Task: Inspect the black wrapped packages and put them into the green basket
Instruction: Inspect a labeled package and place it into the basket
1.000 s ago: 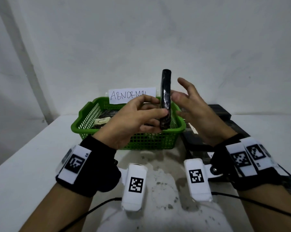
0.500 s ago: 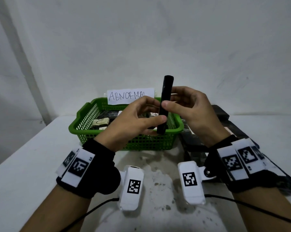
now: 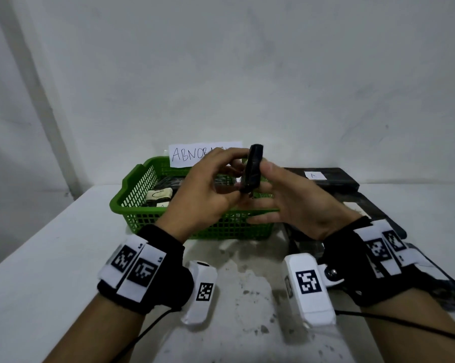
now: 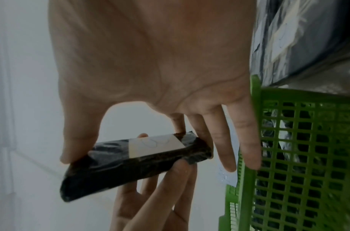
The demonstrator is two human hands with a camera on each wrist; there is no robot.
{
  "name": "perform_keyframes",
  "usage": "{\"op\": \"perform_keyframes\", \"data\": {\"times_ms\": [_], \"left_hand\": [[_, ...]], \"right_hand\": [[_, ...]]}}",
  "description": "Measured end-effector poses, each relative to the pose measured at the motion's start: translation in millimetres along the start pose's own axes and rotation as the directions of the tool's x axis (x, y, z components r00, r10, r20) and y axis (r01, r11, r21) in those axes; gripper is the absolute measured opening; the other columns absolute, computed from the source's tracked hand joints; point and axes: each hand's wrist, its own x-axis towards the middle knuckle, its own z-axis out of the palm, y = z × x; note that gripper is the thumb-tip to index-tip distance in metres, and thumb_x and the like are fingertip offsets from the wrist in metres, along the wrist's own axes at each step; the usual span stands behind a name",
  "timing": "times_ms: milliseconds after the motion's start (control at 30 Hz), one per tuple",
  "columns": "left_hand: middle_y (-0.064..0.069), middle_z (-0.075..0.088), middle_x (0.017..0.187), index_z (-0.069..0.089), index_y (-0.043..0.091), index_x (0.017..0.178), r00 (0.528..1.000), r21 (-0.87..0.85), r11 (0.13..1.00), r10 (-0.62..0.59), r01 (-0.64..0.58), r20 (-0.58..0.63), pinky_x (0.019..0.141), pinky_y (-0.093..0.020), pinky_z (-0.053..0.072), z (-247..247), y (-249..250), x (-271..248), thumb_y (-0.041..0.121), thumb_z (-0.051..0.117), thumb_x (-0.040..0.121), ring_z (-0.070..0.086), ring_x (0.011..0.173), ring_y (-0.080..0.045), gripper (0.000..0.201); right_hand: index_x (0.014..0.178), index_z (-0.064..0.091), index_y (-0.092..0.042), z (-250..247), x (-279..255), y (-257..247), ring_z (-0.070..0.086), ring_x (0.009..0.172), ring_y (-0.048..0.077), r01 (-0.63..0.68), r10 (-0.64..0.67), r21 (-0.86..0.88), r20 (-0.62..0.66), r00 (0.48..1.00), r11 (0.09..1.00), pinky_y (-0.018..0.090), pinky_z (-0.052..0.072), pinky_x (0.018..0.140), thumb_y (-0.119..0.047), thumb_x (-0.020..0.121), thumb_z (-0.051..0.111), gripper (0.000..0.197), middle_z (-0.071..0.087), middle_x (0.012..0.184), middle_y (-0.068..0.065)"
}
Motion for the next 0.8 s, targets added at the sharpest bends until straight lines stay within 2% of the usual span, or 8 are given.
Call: {"op": "perform_keyframes", "data": {"times_ms": [133, 233, 333, 433, 533, 600, 667, 800], "left_hand": [[0.005, 0.061, 0.102, 0.058, 0.036, 0.13, 1.0, 0.091, 0.996, 0.01, -0.009, -0.014, 0.086, -0.044, 0.059, 1.5, -0.4, -0.3, 0.004, 0.076, 0.081, 0.063, 0.101, -0.014, 0.061], [0.002, 0.065, 0.099, 0.059, 0.038, 0.129, 1.0, 0.118, 0.993, 0.001, 0.001, -0.017, 0.083, -0.041, 0.059, 0.4, -2.4, 1.4, 0.009, 0.079, 0.08, 0.066, 0.094, -0.012, 0.06], [-0.002, 0.069, 0.101, 0.059, 0.048, 0.12, 0.996, 0.057, 0.997, -0.064, 0.061, 0.055, 0.08, -0.035, 0.061, -2.6, -2.2, 0.8, 0.013, 0.076, 0.084, 0.07, 0.091, -0.015, 0.053], [0.0, 0.07, 0.092, 0.06, 0.046, 0.108, 0.969, -0.115, 0.964, -0.227, 0.238, 0.099, 0.068, -0.03, 0.062, -2.4, 4.3, 1.0, 0.008, 0.057, 0.098, 0.07, 0.077, -0.014, 0.039], [-0.006, 0.07, 0.084, 0.062, 0.024, 0.119, 0.879, -0.233, 0.85, -0.434, 0.471, 0.196, 0.061, -0.029, 0.058, -2.1, 7.6, 2.1, 0.031, 0.043, 0.106, 0.066, 0.069, -0.018, 0.024], [-0.012, 0.072, 0.085, 0.057, 0.02, 0.126, 0.789, -0.232, 0.764, -0.526, 0.602, 0.316, 0.06, -0.028, 0.057, -0.7, 6.9, 1.8, 0.054, 0.04, 0.1, 0.065, 0.068, -0.02, 0.046], [-0.014, 0.071, 0.083, 0.057, 0.016, 0.128, 0.741, -0.295, 0.687, -0.548, 0.664, 0.39, 0.058, -0.027, 0.057, 2.1, 6.1, 2.0, 0.065, 0.044, 0.091, 0.065, 0.066, -0.02, 0.063], [-0.009, 0.071, 0.081, 0.061, 0.007, 0.129, 0.756, -0.473, 0.59, -0.521, 0.654, 0.396, 0.055, -0.024, 0.057, 1.1, 6.8, 4.0, 0.057, 0.06, 0.074, 0.064, 0.061, -0.015, 0.075]], "right_hand": [[0.14, 0.053, -0.027, 4.5, -1.9, -1.5, 0.068, 0.115, 0.018, 0.049, -0.049, -0.01, 0.027, 0.998, 0.999, 0.045, 0.055, 0.089, -0.08, 0.047, 0.079, 0.11, 0.067, 0.134, -0.004], [0.131, 0.06, -0.023, 9.6, 0.8, -0.4, 0.072, 0.1, 0.012, 0.068, -0.069, -0.022, -0.076, 0.995, 0.997, 0.044, 0.053, 0.092, -0.067, 0.059, 0.072, 0.086, 0.072, 0.121, -0.004], [0.123, 0.061, -0.028, 9.7, 4.2, 1.7, 0.074, 0.098, 0.013, 0.053, -0.063, -0.081, -0.129, 0.99, 0.995, 0.041, 0.053, 0.091, -0.066, 0.057, 0.069, 0.077, 0.076, 0.107, -0.01], [0.112, 0.064, -0.03, 7.4, 2.7, -0.3, 0.076, 0.096, 0.016, 0.003, -0.015, -0.101, -0.116, 0.993, 0.995, 0.039, 0.052, 0.086, -0.07, 0.057, 0.069, 0.068, 0.077, 0.104, -0.009], [0.11, 0.067, -0.033, 8.1, 2.5, 0.5, 0.073, 0.092, 0.016, -0.048, 0.034, -0.103, -0.139, 0.99, 0.993, 0.041, 0.051, 0.091, -0.071, 0.066, 0.062, 0.058, 0.075, 0.104, -0.007], [0.12, 0.063, -0.032, 9.9, 5.9, 3.1, 0.071, 0.097, 0.019, -0.067, 0.05, -0.102, -0.162, 0.986, 0.992, 0.042, 0.053, 0.092, -0.073, 0.064, 0.063, 0.069, 0.072, 0.116, -0.003], [0.13, 0.057, -0.033, 11.3, 9.4, 8.3, 0.067, 0.098, 0.018, -0.063, 0.039, -0.126, -0.185, 0.982, 0.99, 0.041, 0.055, 0.088, -0.08, 0.054, 0.071, 0.09, 0.069, 0.121, -0.004], [0.147, 0.039, -0.04, 9.3, 10.6, 11.6, 0.067, 0.1, 0.009, 0.001, -0.039, -0.22, -0.167, 0.985, 0.975, 0.033, 0.049, 0.079, -0.072, 0.046, 0.078, 0.114, 0.066, 0.127, -0.009]]}}
